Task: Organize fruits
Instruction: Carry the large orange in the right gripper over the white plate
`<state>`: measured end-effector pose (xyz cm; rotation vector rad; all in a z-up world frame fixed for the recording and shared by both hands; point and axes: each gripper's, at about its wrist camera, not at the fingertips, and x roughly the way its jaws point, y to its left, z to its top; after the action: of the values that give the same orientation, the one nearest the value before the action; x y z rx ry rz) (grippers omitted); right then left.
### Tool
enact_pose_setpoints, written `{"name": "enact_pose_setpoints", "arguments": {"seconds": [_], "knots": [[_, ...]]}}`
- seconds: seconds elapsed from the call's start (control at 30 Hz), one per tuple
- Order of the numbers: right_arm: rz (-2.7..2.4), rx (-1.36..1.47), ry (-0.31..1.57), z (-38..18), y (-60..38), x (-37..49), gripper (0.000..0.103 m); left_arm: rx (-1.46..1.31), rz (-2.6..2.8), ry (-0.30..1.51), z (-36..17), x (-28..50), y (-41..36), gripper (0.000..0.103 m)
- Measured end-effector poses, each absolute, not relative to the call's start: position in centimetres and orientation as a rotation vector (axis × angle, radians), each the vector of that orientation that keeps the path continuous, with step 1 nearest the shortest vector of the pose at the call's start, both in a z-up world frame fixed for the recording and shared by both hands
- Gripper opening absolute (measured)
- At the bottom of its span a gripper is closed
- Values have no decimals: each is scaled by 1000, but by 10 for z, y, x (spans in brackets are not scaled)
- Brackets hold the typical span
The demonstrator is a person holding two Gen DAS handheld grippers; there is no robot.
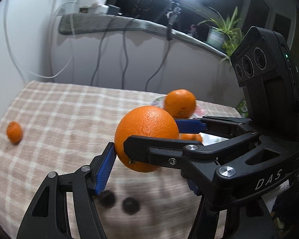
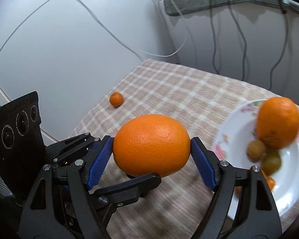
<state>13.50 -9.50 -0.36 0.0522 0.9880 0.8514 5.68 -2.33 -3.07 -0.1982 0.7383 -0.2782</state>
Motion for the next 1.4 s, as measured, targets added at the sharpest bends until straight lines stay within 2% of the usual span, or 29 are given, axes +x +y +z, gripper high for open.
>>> {"name": "enact_pose_setpoints", "arguments": {"seconds": [0.77, 1.4], "knots": [[683, 104, 943, 5, -232, 141, 82, -110, -446, 758, -26, 90, -143, 63], [627, 54, 965, -9, -243, 163, 82, -97, -459, 811, -43, 117, -161, 63]]}}
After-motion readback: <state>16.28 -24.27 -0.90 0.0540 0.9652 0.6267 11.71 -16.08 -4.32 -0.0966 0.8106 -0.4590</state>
